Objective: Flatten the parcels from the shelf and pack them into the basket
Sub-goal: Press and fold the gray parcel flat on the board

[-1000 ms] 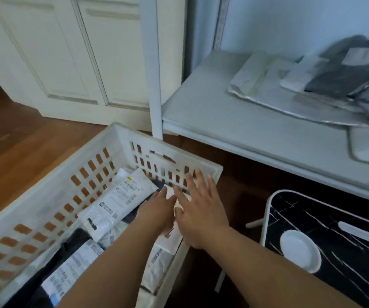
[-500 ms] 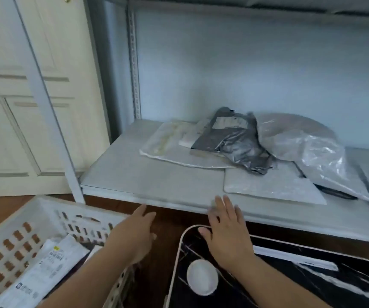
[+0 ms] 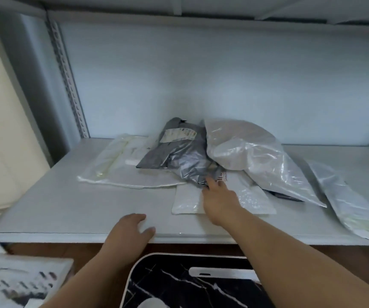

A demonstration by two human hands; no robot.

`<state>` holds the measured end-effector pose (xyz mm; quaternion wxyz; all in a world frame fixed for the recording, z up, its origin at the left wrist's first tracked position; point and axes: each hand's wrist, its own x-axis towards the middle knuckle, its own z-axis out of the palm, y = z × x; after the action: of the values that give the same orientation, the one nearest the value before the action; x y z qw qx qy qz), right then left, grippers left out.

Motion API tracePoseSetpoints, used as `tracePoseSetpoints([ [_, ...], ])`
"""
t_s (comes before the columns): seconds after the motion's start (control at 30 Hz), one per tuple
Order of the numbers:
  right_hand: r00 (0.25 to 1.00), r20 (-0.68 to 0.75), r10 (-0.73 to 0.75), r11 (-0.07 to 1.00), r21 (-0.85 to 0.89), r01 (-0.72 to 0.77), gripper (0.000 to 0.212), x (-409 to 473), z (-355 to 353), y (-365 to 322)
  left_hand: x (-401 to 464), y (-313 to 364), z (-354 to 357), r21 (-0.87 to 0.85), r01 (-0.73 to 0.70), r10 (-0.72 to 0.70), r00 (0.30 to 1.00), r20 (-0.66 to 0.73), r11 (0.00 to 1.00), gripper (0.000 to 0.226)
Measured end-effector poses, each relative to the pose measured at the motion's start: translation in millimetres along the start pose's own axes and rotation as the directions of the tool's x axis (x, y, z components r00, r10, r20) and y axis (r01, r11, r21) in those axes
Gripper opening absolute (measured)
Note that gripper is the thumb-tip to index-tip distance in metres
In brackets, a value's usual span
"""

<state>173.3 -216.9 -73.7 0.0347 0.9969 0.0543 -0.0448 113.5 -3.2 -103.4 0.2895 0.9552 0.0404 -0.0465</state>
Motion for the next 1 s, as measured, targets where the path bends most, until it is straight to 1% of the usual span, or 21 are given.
tracePoseSetpoints([
  [0.1, 0.995, -0.097, -0.005, 0.99, 0.137, 0.018, 0.063, 7, 1, 6, 8, 10, -2, -0.085, 0.066, -0.069, 0.997, -0.039, 0.994, 0.052],
  [0.17, 0.969, -0.227, -0.099, 0.977, 0.163, 0.138, 0.063, 2, -4, 8, 9, 18, -4, -0.33, 0.145, -0.159, 0.987, -0.016, 0.933, 0.054],
  [0.2, 0.939, -0.303, -0.161, 0.961, 0.17, 0.22, 0.059, -4, -7, 9, 8, 22, -5, -0.502, 0.187, -0.207, 0.978, 0.017, 0.844, 0.056],
  [0.23, 0.901, -0.376, -0.218, 0.935, 0.186, 0.304, 0.054, -12, -11, 8, 6, 27, -6, -0.655, 0.229, -0.251, 0.966, 0.063, 0.72, 0.058],
  [0.27, 0.861, -0.437, -0.262, 0.904, 0.201, 0.377, 0.05, -22, -14, 5, 3, 32, -10, -0.77, 0.267, -0.288, 0.951, 0.113, 0.58, 0.06],
  [0.33, 0.818, -0.462, -0.342, 0.846, 0.228, 0.482, 0.049, -46, -13, -3, -4, 41, -18, -0.922, 0.277, -0.335, 0.925, 0.179, 0.27, 0.06],
  [0.37, 0.811, -0.433, -0.393, 0.818, 0.238, 0.524, 0.049, -60, -9, -7, -7, 41, -22, -0.955, 0.259, -0.351, 0.915, 0.196, 0.142, 0.059],
  [0.43, 0.765, -0.392, -0.511, 0.746, 0.24, 0.621, 0.046, -91, 6, -16, -18, 40, -31, -0.98, 0.196, -0.34, 0.919, 0.197, -0.038, 0.052],
  [0.47, 0.715, -0.4, -0.573, 0.706, 0.202, 0.679, 0.044, -108, 15, -19, -27, 38, -35, -0.98, 0.166, -0.325, 0.926, 0.192, -0.106, 0.046],
  [0.53, 0.605, -0.434, -0.668, 0.631, 0.101, 0.769, 0.044, -136, 35, -24, -46, 31, -39, -0.967, 0.163, -0.336, 0.915, 0.222, -0.196, 0.036],
  [0.57, 0.598, -0.433, -0.674, 0.61, 0.129, 0.782, 0.044, -150, 44, -26, -55, 23, -39, -0.965, 0.156, -0.38, 0.897, 0.228, -0.211, 0.032],
  [0.6, 0.622, -0.431, -0.654, 0.6, 0.206, 0.773, 0.043, -162, 50, -29, -65, 16, -39, -0.968, 0.148, -0.437, 0.871, 0.225, -0.204, 0.027],
  [0.67, 0.71, -0.456, -0.537, 0.573, 0.42, 0.704, 0.045, -185, 56, -36, -82, -1, -36, -0.971, 0.142, -0.51, 0.831, 0.221, -0.19, 0.029],
  [0.73, 0.843, -0.439, -0.311, 0.504, 0.676, 0.538, 0.057, -204, 54, -45, -102, -8, -37, -0.973, 0.131, -0.508, 0.835, 0.213, -0.192, 0.031],
  [0.8, 0.954, -0.298, 0.028, 0.401, 0.878, 0.263, 0.062, -214, 42, -51, -119, -7, -41, -0.974, 0.123, -0.474, 0.857, 0.2, -0.189, 0.023],
  [0.83, 0.97, -0.165, 0.178, 0.312, 0.945, 0.104, 0.056, -217, 37, -50, -128, -4, -43, -0.975, 0.115, -0.432, 0.882, 0.189, -0.192, 0.02],
  [0.87, 0.962, -0.009, 0.273, 0.175, 0.984, -0.04, 0.049, -217, 34, -46, -136, 0, -45, -0.975, 0.127, -0.38, 0.906, 0.189, -0.182, 0.019],
  [0.9, 0.945, 0.148, 0.292, -0.015, 0.989, -0.15, 0.044, -219, 32, -41, -146, 3, -48, -0.976, 0.149, -0.335, 0.922, 0.195, -0.157, 0.018],
  [0.93, 0.926, 0.284, 0.248, -0.225, 0.947, -0.229, 0.044, -217, 33, -34, -156, 6, -49, -0.977, 0.178, -0.276, 0.939, 0.205, -0.12, 0.018],
  [0.97, 0.906, 0.375, 0.198, -0.415, 0.869, -0.269, 0.05, -218, 32, -28, -163, 7, -50, -0.975, 0.21, -0.22, 0.95, 0.223, -0.077, 0.018],
  [1.0, 0.883, 0.431, 0.185, -0.562, 0.784, -0.265, 0.058, -219, 35, -20, -171, 8, -49, -0.967, 0.252, -0.173, 0.951, 0.255, -0.042, 0.018],
])
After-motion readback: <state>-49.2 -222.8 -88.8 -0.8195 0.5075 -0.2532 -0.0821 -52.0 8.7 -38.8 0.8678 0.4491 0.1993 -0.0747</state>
